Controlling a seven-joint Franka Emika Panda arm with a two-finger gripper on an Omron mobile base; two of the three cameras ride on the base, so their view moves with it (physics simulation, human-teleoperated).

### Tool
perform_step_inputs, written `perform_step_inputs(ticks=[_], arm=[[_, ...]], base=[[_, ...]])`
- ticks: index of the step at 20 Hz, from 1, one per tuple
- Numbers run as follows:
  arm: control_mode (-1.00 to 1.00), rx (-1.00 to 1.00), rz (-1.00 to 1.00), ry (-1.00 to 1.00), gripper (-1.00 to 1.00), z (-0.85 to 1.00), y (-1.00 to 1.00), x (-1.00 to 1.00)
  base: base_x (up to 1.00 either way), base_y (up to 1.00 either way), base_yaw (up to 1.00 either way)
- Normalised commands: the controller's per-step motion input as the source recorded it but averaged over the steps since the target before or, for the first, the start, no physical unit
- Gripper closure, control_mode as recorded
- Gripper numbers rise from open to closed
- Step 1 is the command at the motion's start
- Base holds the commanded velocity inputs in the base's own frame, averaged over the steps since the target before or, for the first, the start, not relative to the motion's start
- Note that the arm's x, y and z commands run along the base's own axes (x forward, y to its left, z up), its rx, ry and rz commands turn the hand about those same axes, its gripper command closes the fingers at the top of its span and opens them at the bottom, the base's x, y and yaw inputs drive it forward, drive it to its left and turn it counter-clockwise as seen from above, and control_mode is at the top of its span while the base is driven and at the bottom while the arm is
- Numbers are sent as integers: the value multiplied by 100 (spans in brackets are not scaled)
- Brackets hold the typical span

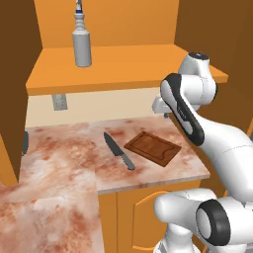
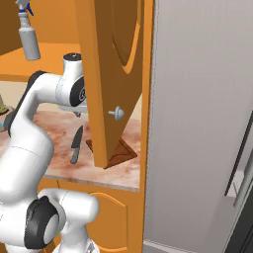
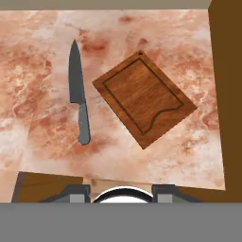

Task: Move the cutting board and knife to the sink. Then move spray from the cabinet to the counter.

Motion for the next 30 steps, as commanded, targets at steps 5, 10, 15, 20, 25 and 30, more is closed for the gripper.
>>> perform_step_inputs(ticks=[5, 10, 15, 20, 25, 30], arm=[[-100, -19, 1, 7, -100, -57, 0, 16], [-100, -15, -4, -4, -100, -100, -13, 48], [-100, 8, -16, 0, -100, -100, -32, 74], [-100, 19, -29, 0, -100, -50, -26, 94], [-100, 17, -30, 0, -100, -8, -10, 99], [-100, 2, -6, 5, -100, -31, -17, 90]], base=[[0, 0, 0], [0, 0, 0], [0, 0, 0], [0, 0, 0], [0, 0, 0], [0, 0, 0]])
